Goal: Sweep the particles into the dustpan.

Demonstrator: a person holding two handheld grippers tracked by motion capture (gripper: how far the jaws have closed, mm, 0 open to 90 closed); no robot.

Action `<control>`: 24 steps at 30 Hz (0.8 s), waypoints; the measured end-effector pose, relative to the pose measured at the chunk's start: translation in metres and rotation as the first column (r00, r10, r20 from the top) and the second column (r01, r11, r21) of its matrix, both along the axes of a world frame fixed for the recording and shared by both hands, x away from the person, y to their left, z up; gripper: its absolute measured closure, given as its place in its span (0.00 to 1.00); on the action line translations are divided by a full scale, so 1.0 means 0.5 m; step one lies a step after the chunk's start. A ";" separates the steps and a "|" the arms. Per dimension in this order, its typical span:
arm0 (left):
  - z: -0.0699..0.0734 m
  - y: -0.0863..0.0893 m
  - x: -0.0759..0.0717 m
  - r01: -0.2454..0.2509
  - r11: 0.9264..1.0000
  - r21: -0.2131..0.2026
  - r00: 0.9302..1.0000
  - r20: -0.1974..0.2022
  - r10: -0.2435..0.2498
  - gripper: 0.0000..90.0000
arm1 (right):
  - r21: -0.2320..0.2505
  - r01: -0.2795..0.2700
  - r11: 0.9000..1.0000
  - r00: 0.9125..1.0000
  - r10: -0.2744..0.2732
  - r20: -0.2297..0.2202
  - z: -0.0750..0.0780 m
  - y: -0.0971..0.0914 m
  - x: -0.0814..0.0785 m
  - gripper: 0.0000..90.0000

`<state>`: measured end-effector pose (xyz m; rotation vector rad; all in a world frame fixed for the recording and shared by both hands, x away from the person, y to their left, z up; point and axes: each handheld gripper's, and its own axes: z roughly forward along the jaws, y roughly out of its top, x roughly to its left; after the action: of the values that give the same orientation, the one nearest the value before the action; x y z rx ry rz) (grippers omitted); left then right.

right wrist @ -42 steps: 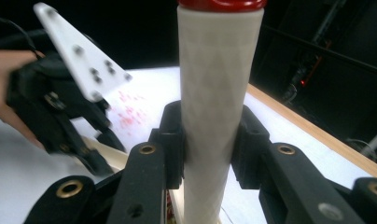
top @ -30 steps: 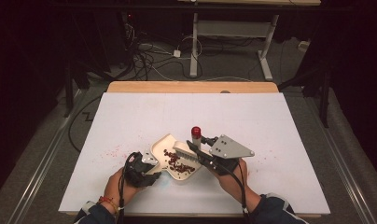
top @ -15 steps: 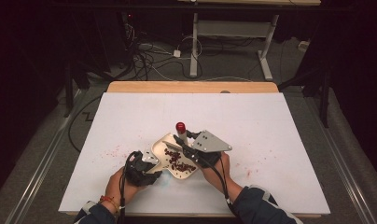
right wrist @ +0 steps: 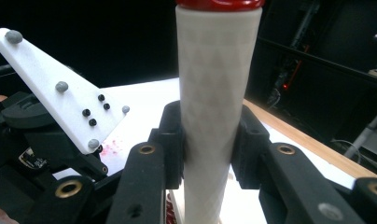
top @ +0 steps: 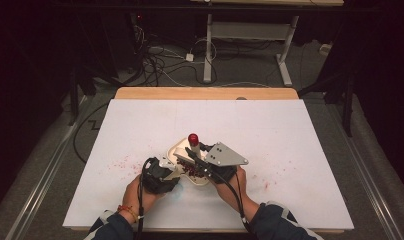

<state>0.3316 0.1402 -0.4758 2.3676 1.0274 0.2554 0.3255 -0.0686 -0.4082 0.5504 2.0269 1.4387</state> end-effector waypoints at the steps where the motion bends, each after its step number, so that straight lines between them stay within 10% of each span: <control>1: -0.001 -0.002 0.001 -0.005 1.000 -0.005 1.000 0.002 0.005 0.70 | 0.000 0.000 1.000 1.000 0.000 0.000 0.000 0.000 0.000 0.78; 11: -0.002 -0.007 0.005 -0.016 1.000 -0.023 1.000 0.013 0.016 0.70 | 0.068 0.076 0.995 0.997 -0.076 0.001 0.024 -0.065 0.026 0.78; 24: -0.008 -0.027 0.015 -0.075 0.996 -0.041 0.997 0.016 0.076 0.70 | 0.045 0.056 0.997 0.998 -0.055 -0.030 0.007 -0.037 0.015 0.78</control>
<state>0.3390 0.1265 -0.4797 2.2893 1.1048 0.2804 0.3328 -0.0869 -0.4045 0.6455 1.9896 1.4548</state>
